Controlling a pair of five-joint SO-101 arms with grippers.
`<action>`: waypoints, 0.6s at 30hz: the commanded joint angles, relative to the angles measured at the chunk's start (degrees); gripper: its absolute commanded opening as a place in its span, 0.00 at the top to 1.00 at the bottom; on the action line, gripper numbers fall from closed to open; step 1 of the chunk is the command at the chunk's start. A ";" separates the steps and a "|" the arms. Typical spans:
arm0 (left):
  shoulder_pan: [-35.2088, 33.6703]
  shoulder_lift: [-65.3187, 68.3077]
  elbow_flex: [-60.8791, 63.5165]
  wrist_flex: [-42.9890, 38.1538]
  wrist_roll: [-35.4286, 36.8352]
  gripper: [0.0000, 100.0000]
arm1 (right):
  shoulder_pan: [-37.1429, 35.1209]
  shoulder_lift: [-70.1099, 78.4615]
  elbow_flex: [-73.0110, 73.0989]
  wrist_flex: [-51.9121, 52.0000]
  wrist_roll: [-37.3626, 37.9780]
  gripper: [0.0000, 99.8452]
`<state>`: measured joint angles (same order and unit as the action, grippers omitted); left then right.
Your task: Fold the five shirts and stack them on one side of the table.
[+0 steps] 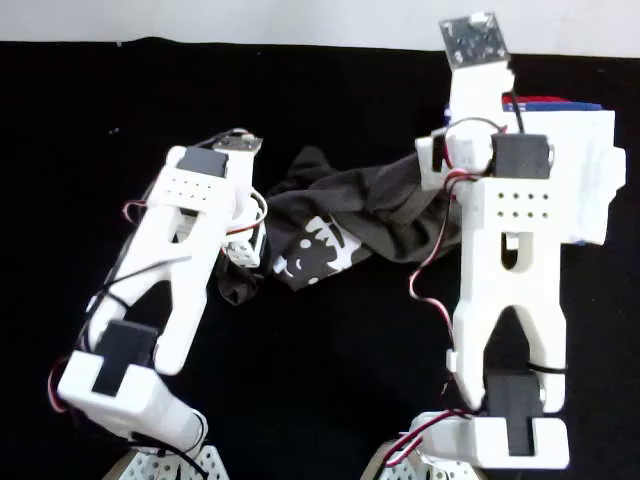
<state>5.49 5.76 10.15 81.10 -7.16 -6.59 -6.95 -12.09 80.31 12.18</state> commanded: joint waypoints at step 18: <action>-18.68 14.37 -3.03 -2.99 -9.58 0.79 | 3.91 -8.92 7.87 -5.05 0.53 0.99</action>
<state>-11.47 20.79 9.63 75.47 -15.25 -3.60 -13.45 -4.00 76.00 12.18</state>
